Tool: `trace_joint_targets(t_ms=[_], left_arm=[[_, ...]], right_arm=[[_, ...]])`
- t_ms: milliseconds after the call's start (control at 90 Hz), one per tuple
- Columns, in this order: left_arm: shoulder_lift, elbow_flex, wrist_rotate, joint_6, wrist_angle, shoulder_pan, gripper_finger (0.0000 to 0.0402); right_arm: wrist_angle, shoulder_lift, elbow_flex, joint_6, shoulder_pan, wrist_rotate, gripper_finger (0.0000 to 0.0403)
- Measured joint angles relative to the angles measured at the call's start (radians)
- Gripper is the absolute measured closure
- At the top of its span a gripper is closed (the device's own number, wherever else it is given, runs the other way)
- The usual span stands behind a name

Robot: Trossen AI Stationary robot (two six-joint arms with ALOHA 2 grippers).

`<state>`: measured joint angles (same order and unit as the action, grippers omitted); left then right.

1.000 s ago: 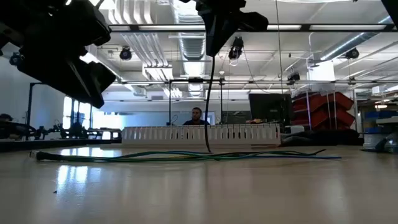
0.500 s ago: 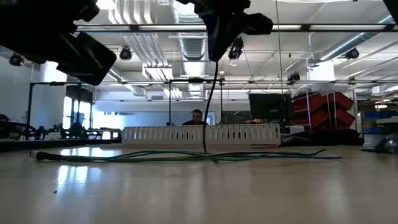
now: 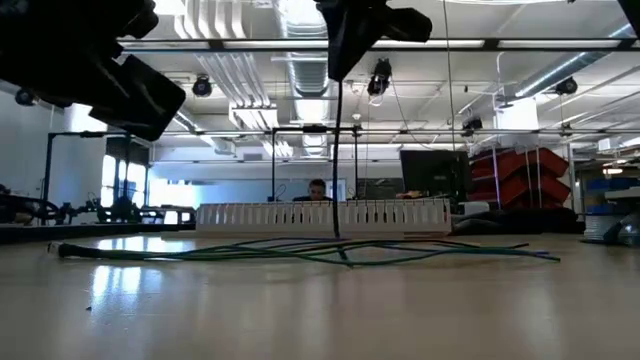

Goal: Ziptie cables
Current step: Insert the black ziptie on the cable wires

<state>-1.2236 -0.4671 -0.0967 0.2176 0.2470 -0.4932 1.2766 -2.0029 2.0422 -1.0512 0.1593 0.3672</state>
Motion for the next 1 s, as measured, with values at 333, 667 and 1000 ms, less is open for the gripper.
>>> trace_joint_targets(t_ms=[333, 667, 1000], left_arm=[[0.0, 0.0, 0.0, -0.028, 0.01, -0.019, 0.0303], [-0.1, 0.0, 0.0, -0.053, 0.153, -0.022, 0.0303], [-0.285, -0.058, 0.001, -0.117, 0.19, -0.024, 0.0303]], right_arm=[[-0.001, 0.019, 0.0, -0.003, 0.0, 0.016, 0.0396], [0.001, -0.006, -0.002, -0.028, 0.012, -0.062, 0.0396], [0.013, 0.006, -0.003, -0.031, 0.013, -0.068, 0.0396]])
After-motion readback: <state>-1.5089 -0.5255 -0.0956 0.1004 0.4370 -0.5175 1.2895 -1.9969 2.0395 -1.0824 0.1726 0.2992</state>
